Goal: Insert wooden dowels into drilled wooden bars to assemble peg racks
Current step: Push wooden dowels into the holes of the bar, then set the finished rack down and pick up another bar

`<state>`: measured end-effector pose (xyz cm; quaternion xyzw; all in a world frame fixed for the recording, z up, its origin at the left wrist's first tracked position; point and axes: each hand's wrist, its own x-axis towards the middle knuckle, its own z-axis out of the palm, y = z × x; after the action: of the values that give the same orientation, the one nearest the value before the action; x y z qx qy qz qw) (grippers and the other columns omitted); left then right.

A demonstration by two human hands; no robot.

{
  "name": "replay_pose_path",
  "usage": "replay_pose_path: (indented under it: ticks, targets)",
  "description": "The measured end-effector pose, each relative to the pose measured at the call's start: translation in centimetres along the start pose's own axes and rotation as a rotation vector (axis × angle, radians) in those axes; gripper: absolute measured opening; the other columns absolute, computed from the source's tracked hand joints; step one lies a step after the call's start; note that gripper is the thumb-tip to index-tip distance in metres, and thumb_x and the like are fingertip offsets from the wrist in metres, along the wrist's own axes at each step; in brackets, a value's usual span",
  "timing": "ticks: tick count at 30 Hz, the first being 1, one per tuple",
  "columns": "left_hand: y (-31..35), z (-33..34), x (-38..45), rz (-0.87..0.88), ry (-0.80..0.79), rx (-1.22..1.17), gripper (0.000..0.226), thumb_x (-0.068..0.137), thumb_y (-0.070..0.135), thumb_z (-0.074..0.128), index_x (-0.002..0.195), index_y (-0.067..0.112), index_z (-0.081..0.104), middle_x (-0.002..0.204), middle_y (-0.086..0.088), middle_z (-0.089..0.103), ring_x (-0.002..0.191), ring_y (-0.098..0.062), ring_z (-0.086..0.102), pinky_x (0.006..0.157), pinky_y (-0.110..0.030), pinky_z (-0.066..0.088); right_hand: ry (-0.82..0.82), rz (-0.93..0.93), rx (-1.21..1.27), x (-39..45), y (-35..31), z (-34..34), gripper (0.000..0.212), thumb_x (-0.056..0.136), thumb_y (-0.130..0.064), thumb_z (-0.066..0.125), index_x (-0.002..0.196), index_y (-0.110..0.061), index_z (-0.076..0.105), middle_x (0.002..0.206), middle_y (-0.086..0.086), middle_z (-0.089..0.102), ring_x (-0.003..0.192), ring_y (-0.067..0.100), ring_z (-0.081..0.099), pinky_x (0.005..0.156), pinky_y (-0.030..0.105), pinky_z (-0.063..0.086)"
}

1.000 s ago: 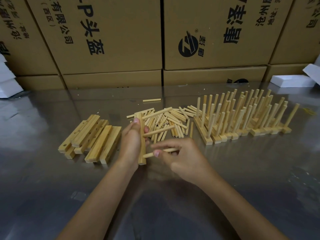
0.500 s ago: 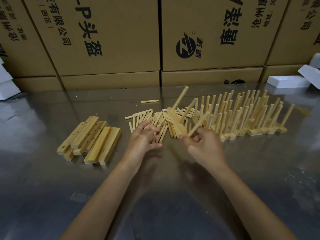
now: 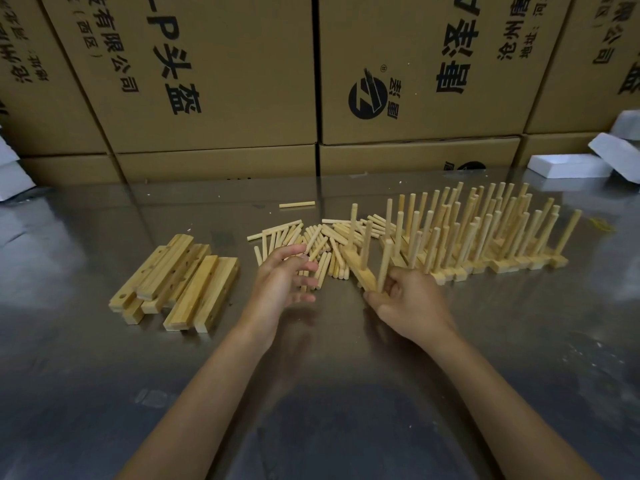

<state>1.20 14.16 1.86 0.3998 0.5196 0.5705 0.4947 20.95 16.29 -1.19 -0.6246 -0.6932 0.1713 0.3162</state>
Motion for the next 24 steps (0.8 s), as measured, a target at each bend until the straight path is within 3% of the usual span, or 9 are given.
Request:
replay_pose_path:
  ticks: [2,4,7,12,14,16,18,21,24]
  targets:
    - [0.0,-0.2,0.1,0.012,0.013,0.01,0.023,0.1,0.008,0.051,0.119,0.012,0.063,0.112,-0.02,0.07,0.085,-0.026,0.065,0.064,-0.033,0.056,0.086,-0.004,0.042,0.1,-0.1,0.1,0.031,0.08,-0.031,0.074,0.062,-0.023,0.05,0.053,-0.011,0.05,0.048,0.004,0.048,0.04,0.014,0.033]
    - [0.0,-0.5,0.3,0.025,0.047,0.03,0.022,0.101,0.009,0.05,0.118,0.013,0.064,0.109,-0.017,0.071,0.083,-0.024,0.065,0.063,-0.031,0.057,0.133,0.012,0.013,0.2,0.3,-0.1,0.029,0.081,-0.03,0.072,0.063,-0.023,0.05,0.056,-0.009,0.053,0.052,0.004,0.049,0.042,0.015,0.027]
    - [-0.1,-1.1,0.9,0.028,0.113,0.057,0.022,0.102,0.01,0.049,0.115,0.016,0.066,0.101,-0.01,0.073,0.08,-0.02,0.066,0.062,-0.03,0.057,0.095,0.071,-0.096,0.4,1.0,-0.5,0.029,0.082,-0.035,0.07,0.067,-0.019,0.053,0.062,-0.002,0.057,0.058,0.012,0.054,0.046,0.025,0.032]
    - [-0.4,-1.6,1.5,0.112,0.186,0.213,0.025,0.098,0.009,0.049,0.113,0.019,0.066,0.098,-0.005,0.071,0.081,-0.015,0.063,0.066,-0.026,0.049,0.078,0.092,-0.246,0.3,1.1,-0.6,0.058,0.077,-0.07,0.065,0.055,-0.018,0.051,0.053,-0.004,0.054,0.054,0.013,0.053,0.048,0.027,0.031]
    - [-0.5,-2.2,1.6,0.255,0.236,0.58,0.026,0.097,0.015,0.049,0.117,0.022,0.063,0.109,-0.002,0.068,0.087,-0.013,0.06,0.073,-0.028,0.044,0.039,0.122,-0.242,0.3,1.2,-1.0,0.065,0.073,-0.076,0.063,0.049,-0.019,0.046,0.047,-0.005,0.047,0.047,0.013,0.05,0.048,0.027,0.032]
    - [-0.5,-3.3,1.6,0.371,0.327,1.215,0.033,0.096,0.022,0.05,0.129,0.019,0.056,0.125,-0.006,0.06,0.11,-0.02,0.054,0.091,-0.038,0.04,-0.029,0.136,-0.243,0.3,1.2,-1.4,0.067,0.071,-0.079,0.062,0.046,-0.019,0.044,0.042,-0.006,0.042,0.044,0.013,0.047,0.048,0.026,0.032]
    - [-0.3,-4.5,1.7,0.291,0.386,1.564,0.043,0.096,0.029,0.051,0.136,0.013,0.048,0.137,-0.012,0.051,0.129,-0.029,0.041,0.103,-0.044,0.033,-0.102,0.136,-0.248,0.3,1.1,-1.7,0.067,0.074,-0.075,0.063,0.044,-0.018,0.046,0.035,-0.008,0.039,0.043,0.012,0.047,0.048,0.026,0.031]
    - [0.1,-5.5,1.8,0.09,0.384,1.71,0.043,0.096,0.033,0.054,0.133,0.012,0.053,0.14,-0.013,0.049,0.134,-0.031,0.035,0.105,-0.043,0.032,-0.175,0.068,-0.241,0.0,0.5,-1.1,0.063,0.085,-0.062,0.062,0.048,-0.011,0.059,0.036,-0.008,0.046,0.047,0.011,0.054,0.052,0.027,0.038]
    - [0.3,-5.6,1.9,0.117,0.382,1.756,0.028,0.093,0.029,0.058,0.117,0.017,0.064,0.129,-0.006,0.058,0.127,-0.028,0.039,0.098,-0.041,0.032,-0.153,-0.056,-0.21,-1.0,-0.7,0.5,0.053,0.091,-0.05,0.059,0.052,-0.014,0.055,0.044,-0.004,0.046,0.047,0.015,0.054,0.052,0.028,0.041]
